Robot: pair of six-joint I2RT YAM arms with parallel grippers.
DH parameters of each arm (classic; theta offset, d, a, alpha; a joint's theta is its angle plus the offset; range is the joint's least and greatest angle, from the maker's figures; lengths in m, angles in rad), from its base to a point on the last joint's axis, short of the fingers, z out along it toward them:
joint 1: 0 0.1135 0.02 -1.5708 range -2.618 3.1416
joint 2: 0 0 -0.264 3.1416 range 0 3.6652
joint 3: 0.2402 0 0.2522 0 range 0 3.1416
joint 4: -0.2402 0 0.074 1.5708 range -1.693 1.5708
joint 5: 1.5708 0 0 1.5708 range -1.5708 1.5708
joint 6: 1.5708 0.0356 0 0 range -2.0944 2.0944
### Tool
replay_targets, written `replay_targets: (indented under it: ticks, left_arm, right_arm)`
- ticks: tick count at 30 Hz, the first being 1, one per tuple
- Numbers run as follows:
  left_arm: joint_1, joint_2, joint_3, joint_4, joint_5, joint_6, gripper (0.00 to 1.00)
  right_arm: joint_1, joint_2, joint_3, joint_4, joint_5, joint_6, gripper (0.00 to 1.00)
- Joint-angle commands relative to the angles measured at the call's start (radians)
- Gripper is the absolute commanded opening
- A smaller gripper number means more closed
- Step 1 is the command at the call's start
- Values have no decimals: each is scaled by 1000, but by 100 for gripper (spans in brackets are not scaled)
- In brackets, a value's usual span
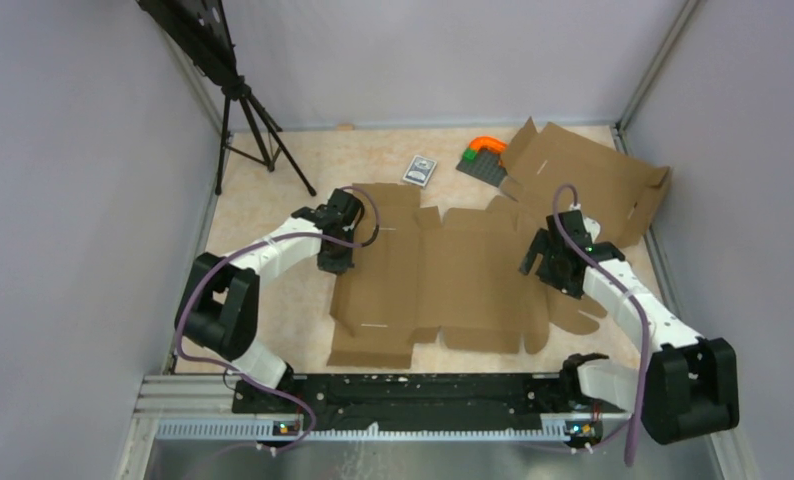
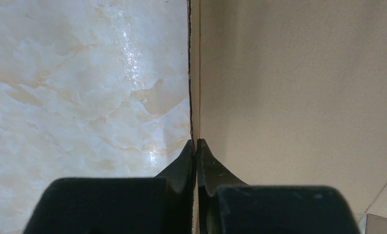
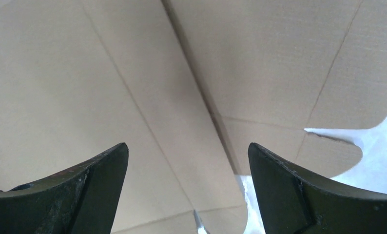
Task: Fold the paper box
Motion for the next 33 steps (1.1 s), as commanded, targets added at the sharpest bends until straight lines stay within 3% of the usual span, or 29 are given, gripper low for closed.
replay_targets:
  ticks: [1, 15, 26, 33]
  left_arm:
    - [5, 7, 21, 13, -30, 20, 0]
    - [3, 30, 36, 12, -12, 28, 0]
    - [-2, 51, 44, 21, 16, 27, 0]
    - [-4, 42, 40, 35, 54, 24, 0]
  right_arm:
    - [-90, 49, -53, 150, -110, -44, 91]
    - [-335, 126, -211, 445, -627, -144, 86]
    - [-350, 47, -218, 522, -956, -102, 73]
    - [-338, 39, -231, 546, -1000, -102, 72]
